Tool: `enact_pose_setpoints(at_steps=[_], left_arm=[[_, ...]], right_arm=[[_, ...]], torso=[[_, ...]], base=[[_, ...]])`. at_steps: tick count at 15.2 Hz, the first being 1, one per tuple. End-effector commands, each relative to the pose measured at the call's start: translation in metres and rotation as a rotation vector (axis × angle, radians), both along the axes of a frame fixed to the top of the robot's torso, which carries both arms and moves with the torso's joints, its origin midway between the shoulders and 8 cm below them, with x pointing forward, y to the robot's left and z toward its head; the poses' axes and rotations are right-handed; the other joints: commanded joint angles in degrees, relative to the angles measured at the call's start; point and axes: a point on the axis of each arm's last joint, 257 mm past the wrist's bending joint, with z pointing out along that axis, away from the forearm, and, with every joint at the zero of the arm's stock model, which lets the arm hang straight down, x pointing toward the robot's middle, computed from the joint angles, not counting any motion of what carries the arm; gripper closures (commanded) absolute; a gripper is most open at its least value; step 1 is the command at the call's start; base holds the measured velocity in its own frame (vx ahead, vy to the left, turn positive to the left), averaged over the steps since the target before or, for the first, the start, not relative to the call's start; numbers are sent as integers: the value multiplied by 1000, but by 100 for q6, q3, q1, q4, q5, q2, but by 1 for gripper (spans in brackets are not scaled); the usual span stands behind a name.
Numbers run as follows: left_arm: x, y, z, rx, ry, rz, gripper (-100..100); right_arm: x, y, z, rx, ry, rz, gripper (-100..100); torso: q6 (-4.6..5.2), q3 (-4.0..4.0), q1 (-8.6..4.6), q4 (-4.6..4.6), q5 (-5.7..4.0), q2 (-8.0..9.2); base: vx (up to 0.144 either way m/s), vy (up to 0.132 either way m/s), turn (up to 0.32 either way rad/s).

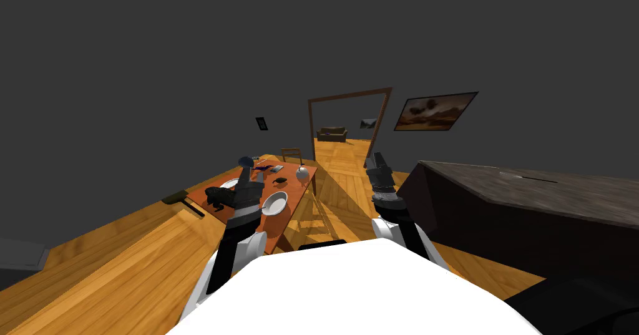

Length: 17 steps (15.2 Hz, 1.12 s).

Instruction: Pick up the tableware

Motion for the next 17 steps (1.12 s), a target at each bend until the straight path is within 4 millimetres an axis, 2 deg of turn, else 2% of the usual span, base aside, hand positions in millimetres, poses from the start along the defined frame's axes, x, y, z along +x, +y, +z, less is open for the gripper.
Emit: enact_pose_setpoints(at_steps=[1,4,5,9,10,15,17], left_arm=[[4,0,-5,27,25,-7,-100],[16,7,-25,77,112,-4,-100],[16,7,-25,77,114,-4,-100],[30,25,-56,108,236,28,-100],[31,26,-58,106,244,29,-100],[41,53,-96,118,384,82,-100],[42,55,-102,114,405,86,-100]], right_arm=[[0,0,0,0,0,0,0],[0,0,0,0,0,0,0],[0,0,0,0,0,0,0],[0,0,0,0,0,0,0],[0,0,0,0,0,0,0],[0,0,0,0,0,0,0],[0,0,0,0,0,0,0]], torso=[[0,0,0,0,0,0],[1,1,6,0,1,2],[1,2,8,0,2,3],[1,4,10,1,3,7],[1,4,9,1,2,7],[0,3,8,1,2,5],[1,3,9,1,2,6]], base=[[-2,1,-20],[-9,8,-61],[-14,12,-49],[-17,15,-64],[-14,12,-58],[-14,13,-72],[-12,13,-41]])
